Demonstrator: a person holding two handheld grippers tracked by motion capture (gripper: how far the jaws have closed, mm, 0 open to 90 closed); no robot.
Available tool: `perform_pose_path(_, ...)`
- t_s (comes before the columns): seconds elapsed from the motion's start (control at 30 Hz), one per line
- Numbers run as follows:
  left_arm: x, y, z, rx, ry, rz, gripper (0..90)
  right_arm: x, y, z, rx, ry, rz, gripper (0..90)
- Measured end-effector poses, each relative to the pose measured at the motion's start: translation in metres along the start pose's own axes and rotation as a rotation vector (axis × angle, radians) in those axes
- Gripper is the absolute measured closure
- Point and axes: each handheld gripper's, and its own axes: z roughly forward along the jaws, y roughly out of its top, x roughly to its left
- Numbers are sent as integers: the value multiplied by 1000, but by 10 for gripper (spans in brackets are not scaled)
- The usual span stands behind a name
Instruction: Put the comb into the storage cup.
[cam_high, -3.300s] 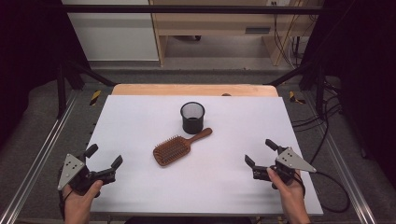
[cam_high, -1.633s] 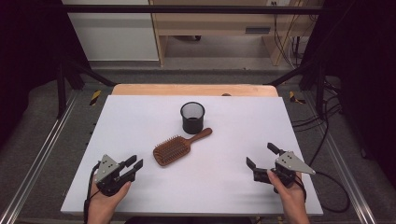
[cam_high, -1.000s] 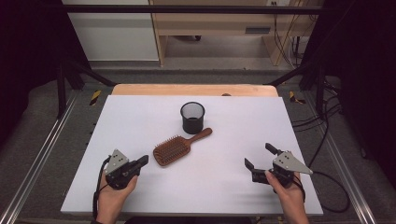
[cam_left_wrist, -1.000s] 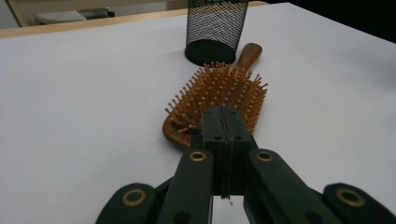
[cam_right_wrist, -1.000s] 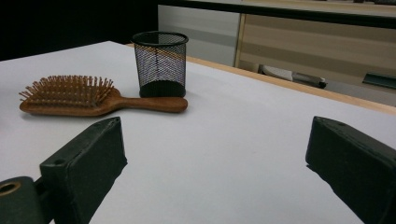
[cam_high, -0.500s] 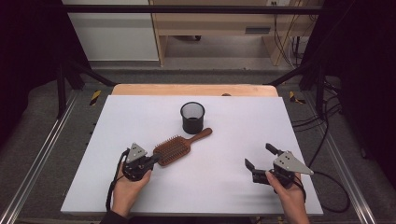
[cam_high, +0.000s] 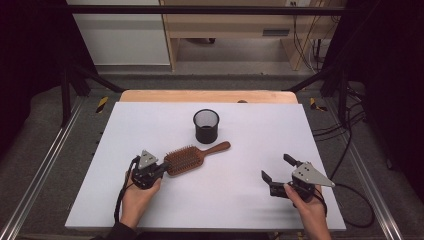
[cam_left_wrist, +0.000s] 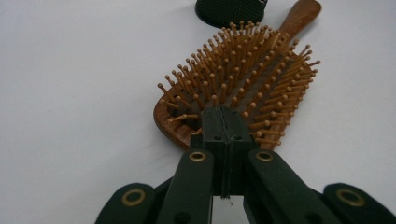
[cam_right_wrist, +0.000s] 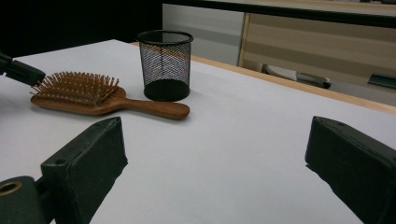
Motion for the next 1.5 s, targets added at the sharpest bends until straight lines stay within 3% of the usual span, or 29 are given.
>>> perform_pose_path(0.53,20,14,17,22,18,24,900,0,-1,0,4,6,14,50)
perform_pose_path(0.73,25,26,30,43,48,81,900,0,-1,0,3,9,20,49)
perform_pose_path(1.07,31,42,48,54,41,121,900,-1,-2,-1,2,14,27,49)
perform_pose_path(1.3,17,49,58,57,2,153,900,-1,-2,-1,4,18,27,49)
perform_pose_path(1.5,-5,51,61,62,-38,169,900,-1,-2,-1,4,19,26,49)
